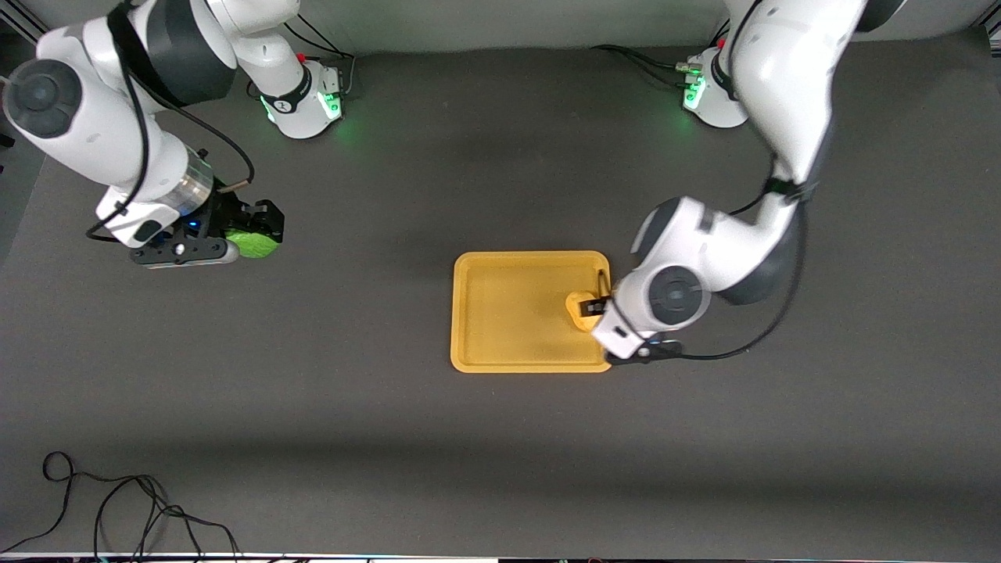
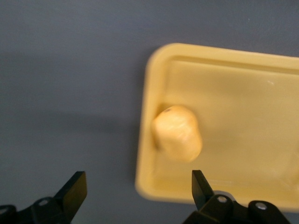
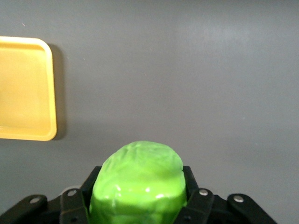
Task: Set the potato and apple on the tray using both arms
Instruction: 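Lift the apple toward the tray while the left gripper withdraws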
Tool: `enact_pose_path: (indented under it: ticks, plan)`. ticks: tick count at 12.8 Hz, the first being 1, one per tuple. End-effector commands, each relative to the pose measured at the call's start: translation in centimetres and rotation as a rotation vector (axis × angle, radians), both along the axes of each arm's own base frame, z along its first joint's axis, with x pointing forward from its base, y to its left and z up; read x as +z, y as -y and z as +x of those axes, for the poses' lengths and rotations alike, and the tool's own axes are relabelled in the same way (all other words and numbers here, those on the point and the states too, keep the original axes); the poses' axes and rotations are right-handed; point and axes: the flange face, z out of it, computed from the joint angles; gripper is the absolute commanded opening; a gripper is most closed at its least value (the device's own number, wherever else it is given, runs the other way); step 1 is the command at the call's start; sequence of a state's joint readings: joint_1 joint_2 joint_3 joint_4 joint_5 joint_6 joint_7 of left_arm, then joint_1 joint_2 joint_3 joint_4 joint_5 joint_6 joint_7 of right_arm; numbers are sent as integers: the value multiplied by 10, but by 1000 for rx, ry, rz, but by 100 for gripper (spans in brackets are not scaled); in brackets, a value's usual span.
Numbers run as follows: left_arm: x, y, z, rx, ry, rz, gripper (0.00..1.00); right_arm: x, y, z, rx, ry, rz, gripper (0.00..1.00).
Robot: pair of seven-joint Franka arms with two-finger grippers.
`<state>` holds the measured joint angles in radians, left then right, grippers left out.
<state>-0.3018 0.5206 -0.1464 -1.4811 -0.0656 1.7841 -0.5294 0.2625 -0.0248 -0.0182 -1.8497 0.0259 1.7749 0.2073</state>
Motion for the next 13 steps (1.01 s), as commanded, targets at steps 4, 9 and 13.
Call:
enact_pose_path:
  ticks: [4, 9, 13]
  plan:
    - [181, -132, -34, -126, 105, 24, 100, -3, -74, 68, -18, 35, 0, 48]
    - [230, -225, -68, -261, 225, 90, 100, -36, -244, 77, -143, 79, 8, 47]
    - [199, -238, -112, -245, 343, 84, 100, -98, -372, 44, -235, 87, 21, 43]
